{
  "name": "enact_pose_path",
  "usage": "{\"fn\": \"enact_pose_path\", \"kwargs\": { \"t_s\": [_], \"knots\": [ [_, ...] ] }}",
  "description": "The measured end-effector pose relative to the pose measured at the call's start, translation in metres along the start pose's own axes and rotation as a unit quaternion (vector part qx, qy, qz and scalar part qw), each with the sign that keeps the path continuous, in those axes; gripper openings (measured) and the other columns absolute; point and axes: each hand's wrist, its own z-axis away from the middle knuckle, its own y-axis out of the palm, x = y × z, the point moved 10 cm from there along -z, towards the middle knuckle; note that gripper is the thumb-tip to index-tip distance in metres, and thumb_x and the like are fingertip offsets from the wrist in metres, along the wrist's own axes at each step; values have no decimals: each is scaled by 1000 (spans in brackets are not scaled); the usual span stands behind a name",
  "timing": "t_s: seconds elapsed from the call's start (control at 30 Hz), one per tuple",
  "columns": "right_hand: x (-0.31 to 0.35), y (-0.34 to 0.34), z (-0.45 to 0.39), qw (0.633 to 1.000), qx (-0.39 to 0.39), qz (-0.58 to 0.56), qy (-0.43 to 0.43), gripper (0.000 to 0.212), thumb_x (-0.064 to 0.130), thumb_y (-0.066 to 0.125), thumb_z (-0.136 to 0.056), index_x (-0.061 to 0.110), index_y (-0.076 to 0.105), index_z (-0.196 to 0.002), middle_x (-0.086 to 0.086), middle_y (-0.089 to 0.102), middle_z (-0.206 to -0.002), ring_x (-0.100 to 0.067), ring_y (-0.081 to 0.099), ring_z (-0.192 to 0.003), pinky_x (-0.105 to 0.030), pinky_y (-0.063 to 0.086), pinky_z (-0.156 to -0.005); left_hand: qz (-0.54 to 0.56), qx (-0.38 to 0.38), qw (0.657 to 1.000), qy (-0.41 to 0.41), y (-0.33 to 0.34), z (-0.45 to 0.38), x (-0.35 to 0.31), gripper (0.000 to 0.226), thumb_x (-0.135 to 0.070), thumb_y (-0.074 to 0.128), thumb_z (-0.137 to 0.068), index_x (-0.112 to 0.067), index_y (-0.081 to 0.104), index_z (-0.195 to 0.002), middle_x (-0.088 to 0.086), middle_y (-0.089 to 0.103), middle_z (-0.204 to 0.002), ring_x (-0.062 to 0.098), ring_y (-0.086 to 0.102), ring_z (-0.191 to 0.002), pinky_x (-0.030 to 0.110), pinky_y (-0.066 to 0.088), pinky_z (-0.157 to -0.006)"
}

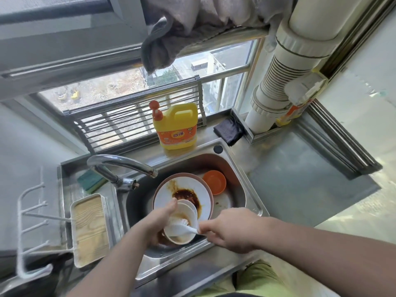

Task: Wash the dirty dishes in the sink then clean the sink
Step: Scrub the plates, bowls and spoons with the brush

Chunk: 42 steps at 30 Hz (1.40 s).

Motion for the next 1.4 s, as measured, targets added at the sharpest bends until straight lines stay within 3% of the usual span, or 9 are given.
{"fn": "enact_pose_path", "kwargs": {
  "t_s": [0.17,0.33,0.53,0.67,0.77,0.83,1.1,1.3,1.4],
  "knots": [
    [-6,-8,-9,986,-92,140,11,23,28,47,-107,42,39,-123,0,37,-67,-32,43,-58,-30,24,-47,-35,50,997,-44,0,4,6,82,-85,49,-88,-16,62,-130,29,76,-109,44,76,-99,53,64,-80],
    [-17,26,3,973,-60,-142,170,15,45,37,-101,42,43,-114,-5,63,-94,-33,54,-79,-37,38,-59,32,-78,990,113,-11,-2,-35,46,-67,44,-104,-32,61,-128,20,70,-120,43,73,-101,56,64,-71],
    [-15,53,-16,640,4,-727,247,20,35,35,-110,34,53,-118,0,31,-55,-13,18,-38,-18,15,-39,147,-191,908,343,15,19,-47,45,-72,41,-100,-46,60,-131,5,68,-129,31,66,-119,63,55,-100],
    [-36,57,-4,768,49,-604,207,16,39,43,-106,37,56,-116,1,47,-62,-13,32,-43,-24,25,-41,117,-232,916,307,4,12,-49,24,-53,40,-109,-61,62,-116,-1,63,-125,27,62,-115,57,62,-89],
    [-78,21,-7,955,44,-254,144,21,48,42,-105,44,52,-123,3,62,-87,-16,54,-69,-33,41,-60,42,-199,947,247,7,2,-40,25,-51,42,-110,-50,64,-122,-2,64,-127,20,63,-110,42,60,-83],
    [-84,1,-16,996,24,-18,85,19,49,35,-107,46,42,-125,2,54,-85,-30,55,-78,-36,41,-62,-54,-202,943,260,16,1,-42,25,-48,46,-110,-44,68,-120,-5,67,-125,15,62,-111,39,55,-91],
    [-97,36,-15,886,30,-434,158,15,48,51,-99,43,58,-112,9,65,-85,-11,60,-69,-36,50,-69,-63,-330,863,377,39,24,-68,38,-65,49,-92,-58,54,-129,-10,39,-112,-21,45,-99,11,33,-94],
    [-179,53,51,853,-129,-445,238,18,46,59,-101,60,61,-112,27,72,-106,5,65,-100,-26,49,-92,-236,-341,801,432,70,9,-109,81,-56,84,-80,-40,38,-144,-4,47,-138,20,45,-128,44,48,-100],
    [-201,61,71,805,-190,-494,269,16,34,63,-104,49,67,-108,17,73,-86,2,64,-75,-24,49,-77,-236,-329,812,420,87,-12,-124,79,-54,85,-80,-40,38,-141,-5,48,-137,21,41,-129,41,42,-106]
  ]
}}
